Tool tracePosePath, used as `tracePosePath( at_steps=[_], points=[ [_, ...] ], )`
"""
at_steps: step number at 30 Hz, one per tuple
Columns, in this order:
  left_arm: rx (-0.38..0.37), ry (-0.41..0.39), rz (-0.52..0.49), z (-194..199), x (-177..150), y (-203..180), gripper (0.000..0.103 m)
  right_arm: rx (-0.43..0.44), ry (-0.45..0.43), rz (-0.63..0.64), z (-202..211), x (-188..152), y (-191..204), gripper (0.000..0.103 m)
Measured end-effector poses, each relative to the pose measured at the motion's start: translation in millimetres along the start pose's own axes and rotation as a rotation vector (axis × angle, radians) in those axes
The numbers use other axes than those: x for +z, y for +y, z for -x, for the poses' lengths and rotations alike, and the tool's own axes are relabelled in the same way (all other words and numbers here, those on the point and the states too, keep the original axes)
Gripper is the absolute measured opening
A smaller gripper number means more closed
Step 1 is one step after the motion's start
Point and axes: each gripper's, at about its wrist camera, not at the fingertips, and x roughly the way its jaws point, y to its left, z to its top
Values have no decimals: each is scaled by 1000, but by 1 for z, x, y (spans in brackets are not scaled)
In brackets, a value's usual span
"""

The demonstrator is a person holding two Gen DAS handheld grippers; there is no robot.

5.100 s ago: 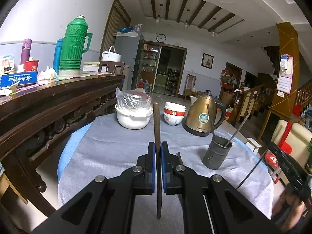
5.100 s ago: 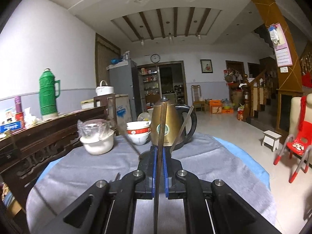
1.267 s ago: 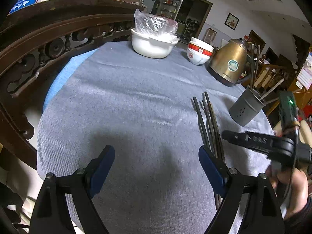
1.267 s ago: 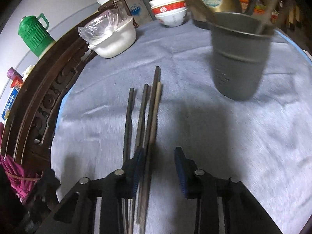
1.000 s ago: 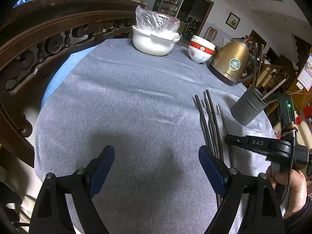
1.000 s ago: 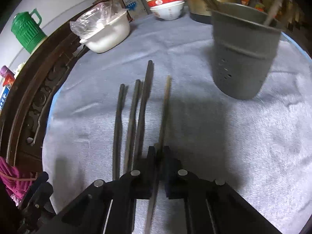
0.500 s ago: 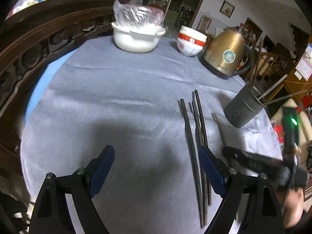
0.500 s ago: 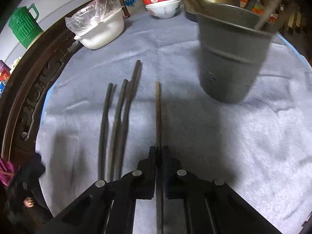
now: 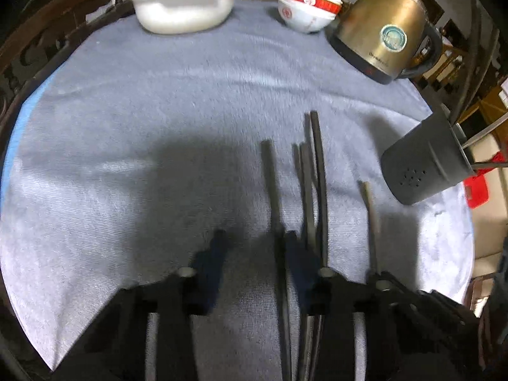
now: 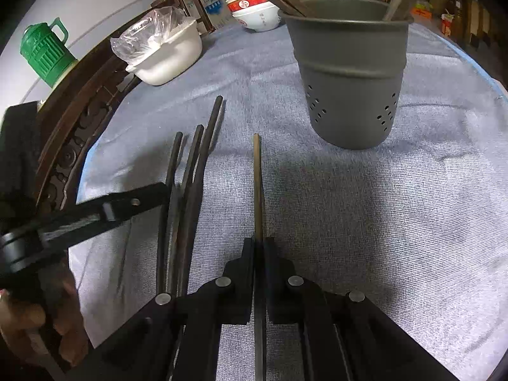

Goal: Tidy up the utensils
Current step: 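Move both tools down to the remaining dark chopsticks on the cloth, then grasp a chopstick with the right tool while the left tool grasps another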

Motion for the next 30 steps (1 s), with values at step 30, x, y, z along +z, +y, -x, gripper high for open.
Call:
tracePosePath(
  at_steps=[30],
  points=[
    [-9,176,-158,-26,26,14,7,-117,154,120,-23,44,21,8]
  ],
)
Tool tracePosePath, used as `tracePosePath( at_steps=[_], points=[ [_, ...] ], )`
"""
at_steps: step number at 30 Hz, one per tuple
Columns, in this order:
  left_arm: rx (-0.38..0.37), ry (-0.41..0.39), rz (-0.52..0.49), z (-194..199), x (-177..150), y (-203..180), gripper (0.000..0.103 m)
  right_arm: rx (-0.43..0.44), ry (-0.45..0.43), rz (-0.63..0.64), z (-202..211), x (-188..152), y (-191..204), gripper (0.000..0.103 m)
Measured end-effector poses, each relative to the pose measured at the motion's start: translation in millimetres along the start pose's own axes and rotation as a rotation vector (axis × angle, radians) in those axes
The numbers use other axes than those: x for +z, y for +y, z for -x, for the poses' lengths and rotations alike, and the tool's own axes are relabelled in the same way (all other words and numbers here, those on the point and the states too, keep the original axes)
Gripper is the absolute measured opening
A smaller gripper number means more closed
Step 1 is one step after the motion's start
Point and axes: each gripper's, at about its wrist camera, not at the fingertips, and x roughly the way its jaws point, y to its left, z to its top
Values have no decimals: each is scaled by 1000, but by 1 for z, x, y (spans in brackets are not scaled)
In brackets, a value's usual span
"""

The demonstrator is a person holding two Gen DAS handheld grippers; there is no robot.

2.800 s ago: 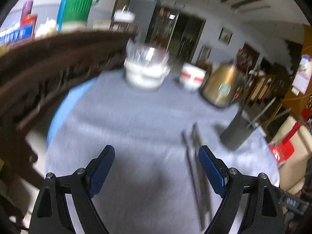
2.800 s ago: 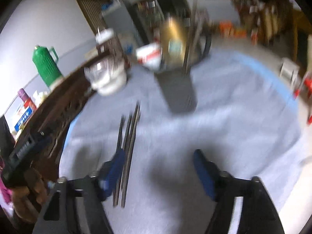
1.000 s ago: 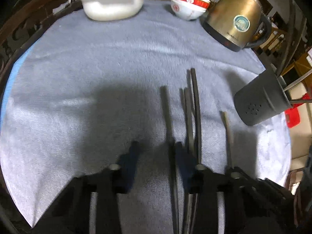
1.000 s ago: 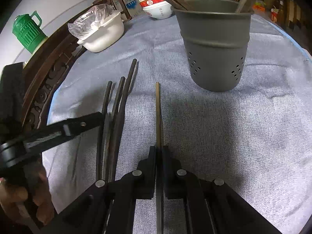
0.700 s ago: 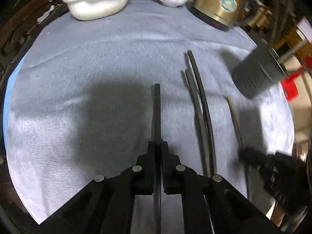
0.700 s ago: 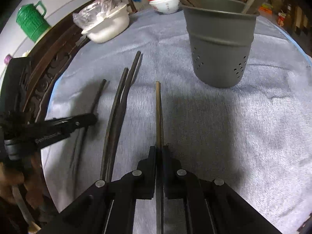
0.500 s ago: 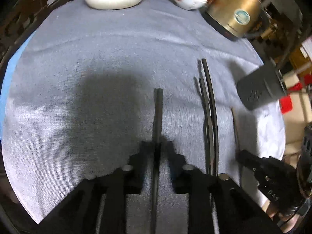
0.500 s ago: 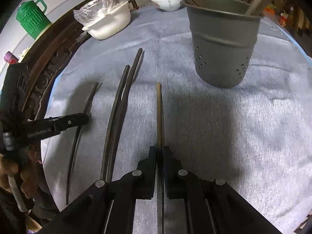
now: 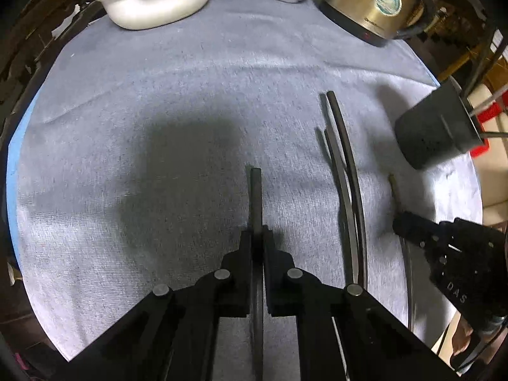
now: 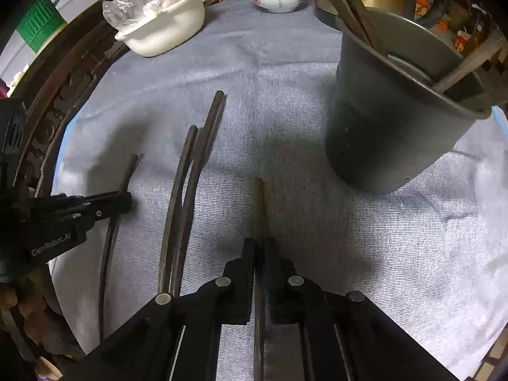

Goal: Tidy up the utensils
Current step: 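Grasp a chopstick with the right tool while the left tool grasps another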

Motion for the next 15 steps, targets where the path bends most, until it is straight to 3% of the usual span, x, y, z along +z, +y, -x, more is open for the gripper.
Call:
tracePosePath(
  at_steps=[4,11,15],
  points=[
    [-13,28,-22,3,-10,6,7,-14,35,42,0,-4,2,8],
    [-33,93,2,-2,1,12,8,-54,151,118,-10,12,14,8],
    [-47,59,16,0,-5,14,7,-65,104,118,-7,7,17,6]
  ],
)
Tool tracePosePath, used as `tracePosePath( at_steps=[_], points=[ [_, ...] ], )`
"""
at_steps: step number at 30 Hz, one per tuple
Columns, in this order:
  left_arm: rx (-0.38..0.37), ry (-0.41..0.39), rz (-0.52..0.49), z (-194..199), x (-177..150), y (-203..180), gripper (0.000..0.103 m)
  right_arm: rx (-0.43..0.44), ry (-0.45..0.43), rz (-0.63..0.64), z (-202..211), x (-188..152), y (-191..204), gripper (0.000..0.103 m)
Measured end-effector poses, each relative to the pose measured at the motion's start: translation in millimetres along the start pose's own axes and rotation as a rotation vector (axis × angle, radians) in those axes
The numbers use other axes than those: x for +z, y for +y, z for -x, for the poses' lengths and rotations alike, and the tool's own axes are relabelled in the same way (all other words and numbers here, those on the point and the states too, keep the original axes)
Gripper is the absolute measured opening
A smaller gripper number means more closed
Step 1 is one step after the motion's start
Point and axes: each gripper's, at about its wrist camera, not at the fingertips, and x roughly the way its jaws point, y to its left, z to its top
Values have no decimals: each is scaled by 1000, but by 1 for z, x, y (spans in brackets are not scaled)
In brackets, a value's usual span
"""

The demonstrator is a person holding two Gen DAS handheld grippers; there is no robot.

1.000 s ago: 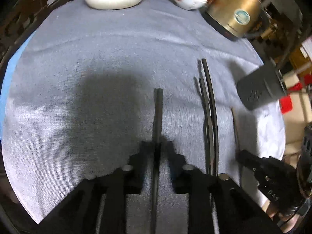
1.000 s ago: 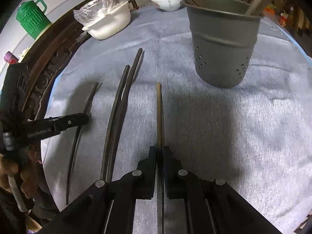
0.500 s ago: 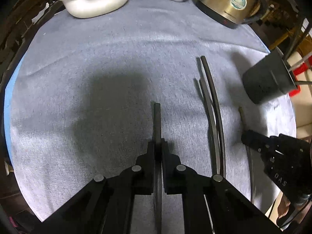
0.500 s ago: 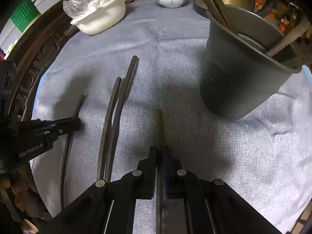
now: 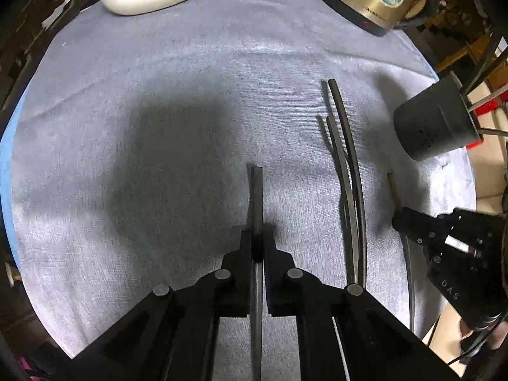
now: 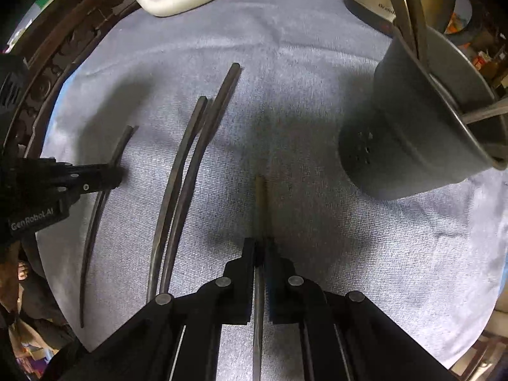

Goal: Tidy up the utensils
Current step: 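Grasp a chopstick with the right tool while the left tool grasps another, then lift both chopsticks upright and carry them over the grey holder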

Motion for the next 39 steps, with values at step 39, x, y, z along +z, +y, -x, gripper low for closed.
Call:
tracePosePath(
  at_steps=[39],
  points=[
    [76,-1065,69,171,-142,-2,7,-141,-1030,-111,160,-129,10,6]
  ],
)
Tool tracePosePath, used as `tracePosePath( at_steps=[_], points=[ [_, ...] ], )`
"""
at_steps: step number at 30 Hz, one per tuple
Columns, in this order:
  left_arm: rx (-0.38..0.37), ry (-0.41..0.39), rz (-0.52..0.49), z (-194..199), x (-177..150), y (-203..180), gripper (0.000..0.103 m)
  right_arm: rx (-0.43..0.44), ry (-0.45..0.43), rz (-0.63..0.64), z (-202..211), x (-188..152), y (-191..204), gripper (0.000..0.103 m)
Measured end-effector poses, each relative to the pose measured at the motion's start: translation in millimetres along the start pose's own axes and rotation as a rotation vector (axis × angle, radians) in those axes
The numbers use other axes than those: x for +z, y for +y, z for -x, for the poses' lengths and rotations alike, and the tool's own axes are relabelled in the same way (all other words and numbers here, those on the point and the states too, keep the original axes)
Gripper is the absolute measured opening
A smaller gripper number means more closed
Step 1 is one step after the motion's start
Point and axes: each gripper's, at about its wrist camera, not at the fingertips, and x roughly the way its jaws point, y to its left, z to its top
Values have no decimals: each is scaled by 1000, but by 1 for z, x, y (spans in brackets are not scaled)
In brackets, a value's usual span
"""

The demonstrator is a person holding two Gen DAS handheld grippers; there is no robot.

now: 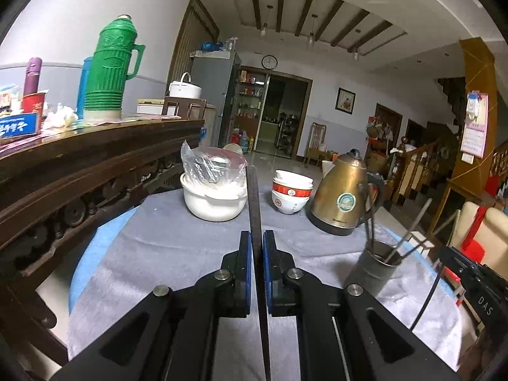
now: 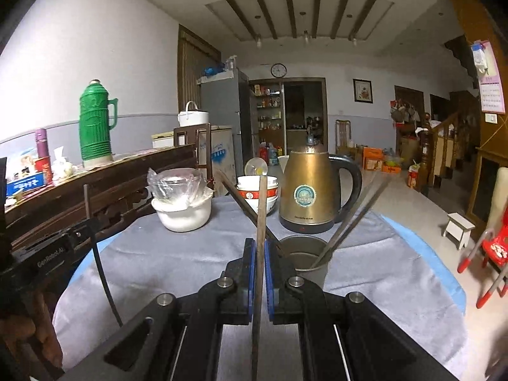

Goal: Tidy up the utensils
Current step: 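Lift both chopsticks upright and carry them over the grey holder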

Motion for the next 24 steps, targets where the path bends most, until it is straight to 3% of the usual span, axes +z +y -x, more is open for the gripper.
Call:
tracePosePath(
  at_steps=[12,24],
  points=[
    [-40,9,45,65,-19,12,8,5,27,-76,88,-22,-15,6],
    [-88,21,103,69,-6,10,7,1,-21,-138,95,-11,-27,6]
  ],
)
